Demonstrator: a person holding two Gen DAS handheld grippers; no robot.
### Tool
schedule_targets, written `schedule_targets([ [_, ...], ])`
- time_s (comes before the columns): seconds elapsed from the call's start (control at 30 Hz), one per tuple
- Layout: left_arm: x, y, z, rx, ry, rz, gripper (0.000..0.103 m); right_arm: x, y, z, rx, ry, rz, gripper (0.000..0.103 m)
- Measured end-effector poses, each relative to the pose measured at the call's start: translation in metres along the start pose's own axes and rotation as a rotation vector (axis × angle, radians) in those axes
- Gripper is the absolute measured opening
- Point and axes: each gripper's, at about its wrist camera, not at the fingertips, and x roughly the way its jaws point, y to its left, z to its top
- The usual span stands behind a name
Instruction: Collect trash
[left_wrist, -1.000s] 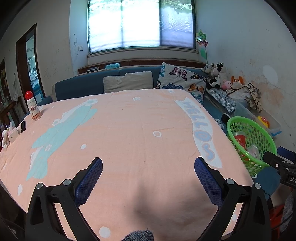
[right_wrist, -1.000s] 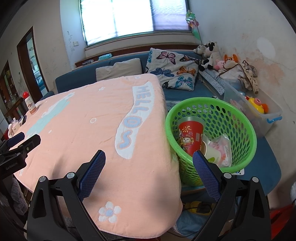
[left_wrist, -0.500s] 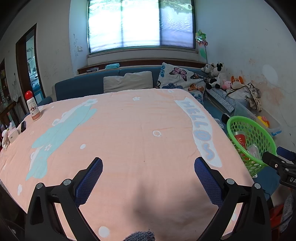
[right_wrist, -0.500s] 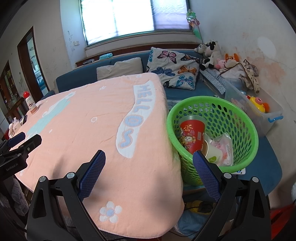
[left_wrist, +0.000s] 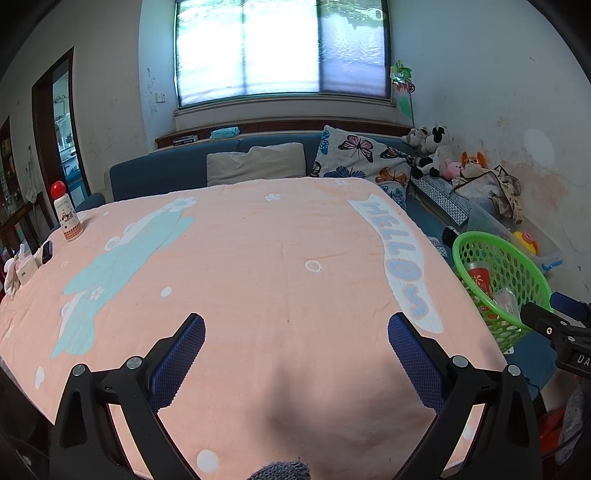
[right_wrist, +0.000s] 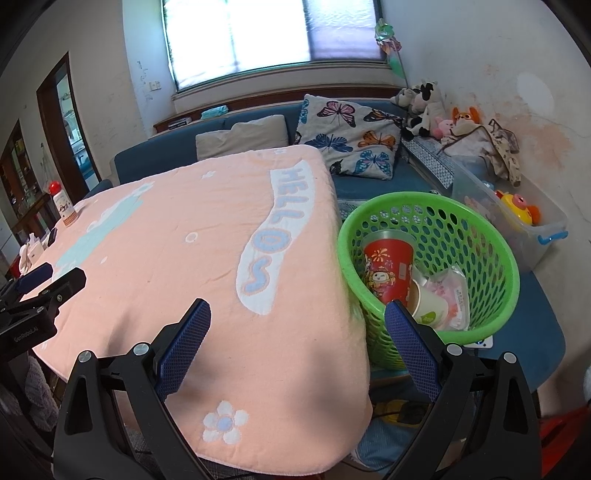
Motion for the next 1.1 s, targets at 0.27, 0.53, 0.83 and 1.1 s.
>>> schedule_targets([
  [0.27,-0.0023,0.0002,0.0007,-0.001,-0.007,0.003,0.096,-0.0024,0.0002,0.0015,0.002,-0.006,0.007,0.094],
  [0.53,-0.0033,0.0001,0.0008,-0.002,-0.006,0.002,0.096,-0.0017,-0.0015,0.0022,0.004,-0.007,0.009,0.094],
  [0.83,-0.0037,-0.0005,0.0015,0.003,-0.008,0.002,0.096,-0.0008,-0.0021,0.0028,0.004,-0.007,0.012,0.094],
  [1.1,-0.0036,-0.0001,0.0033,0.014,-0.006,-0.003,0.096,-0.0007,-0.0018,0.0030,0.006,-0.008,0.013,0.094],
])
